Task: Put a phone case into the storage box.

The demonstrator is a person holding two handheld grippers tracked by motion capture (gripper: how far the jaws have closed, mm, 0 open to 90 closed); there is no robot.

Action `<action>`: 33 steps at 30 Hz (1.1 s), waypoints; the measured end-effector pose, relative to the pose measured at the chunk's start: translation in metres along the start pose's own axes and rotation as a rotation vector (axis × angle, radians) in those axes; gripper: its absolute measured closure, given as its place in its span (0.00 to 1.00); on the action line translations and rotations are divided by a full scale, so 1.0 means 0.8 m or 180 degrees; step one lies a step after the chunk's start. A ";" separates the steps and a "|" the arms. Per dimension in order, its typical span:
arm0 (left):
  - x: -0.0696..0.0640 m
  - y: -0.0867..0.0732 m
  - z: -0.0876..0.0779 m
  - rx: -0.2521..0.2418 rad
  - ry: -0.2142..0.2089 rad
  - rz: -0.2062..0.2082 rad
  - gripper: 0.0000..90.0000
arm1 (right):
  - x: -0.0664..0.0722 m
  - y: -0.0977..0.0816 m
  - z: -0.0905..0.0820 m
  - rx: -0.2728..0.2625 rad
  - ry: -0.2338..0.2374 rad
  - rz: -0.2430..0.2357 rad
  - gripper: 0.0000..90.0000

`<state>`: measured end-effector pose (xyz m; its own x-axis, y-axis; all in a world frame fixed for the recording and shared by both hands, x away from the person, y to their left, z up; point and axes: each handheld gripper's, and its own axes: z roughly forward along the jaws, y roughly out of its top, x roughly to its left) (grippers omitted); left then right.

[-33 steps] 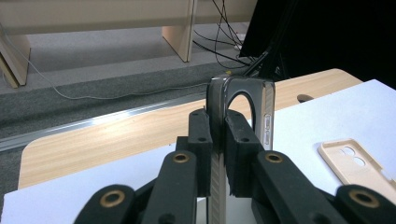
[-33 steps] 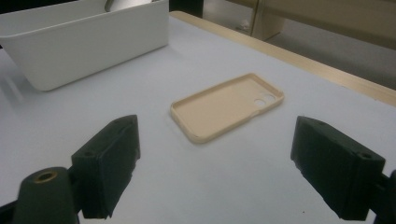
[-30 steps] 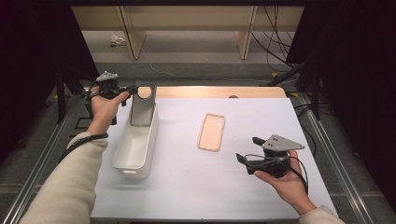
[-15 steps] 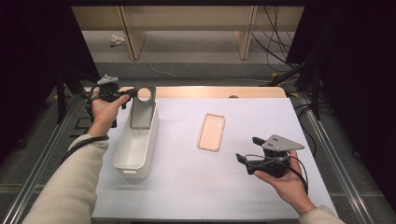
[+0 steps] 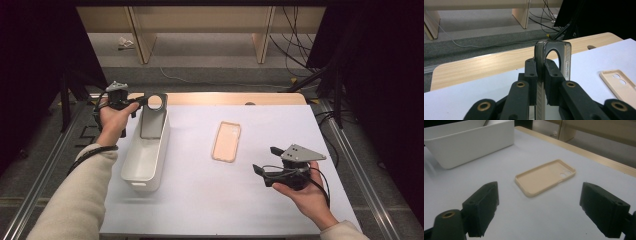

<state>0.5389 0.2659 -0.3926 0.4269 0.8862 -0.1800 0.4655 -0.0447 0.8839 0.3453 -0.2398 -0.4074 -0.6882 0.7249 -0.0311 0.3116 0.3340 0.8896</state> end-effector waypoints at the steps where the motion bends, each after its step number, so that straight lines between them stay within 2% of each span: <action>1: 0.000 0.000 0.000 0.0002 0.0004 -0.0001 0.91 | 0.000 0.000 0.000 0.0001 0.0001 0.0002 0.18; 33: 0.009 -0.009 0.005 0.0074 0.0095 -0.0046 0.89 | 0.001 0.000 0.000 -0.0010 0.0008 -0.0005 0.18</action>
<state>0.5421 0.2706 -0.4020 0.3970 0.9001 -0.1793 0.4895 -0.0424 0.8710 0.3450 -0.2394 -0.4071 -0.6903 0.7228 -0.0315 0.3083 0.3333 0.8910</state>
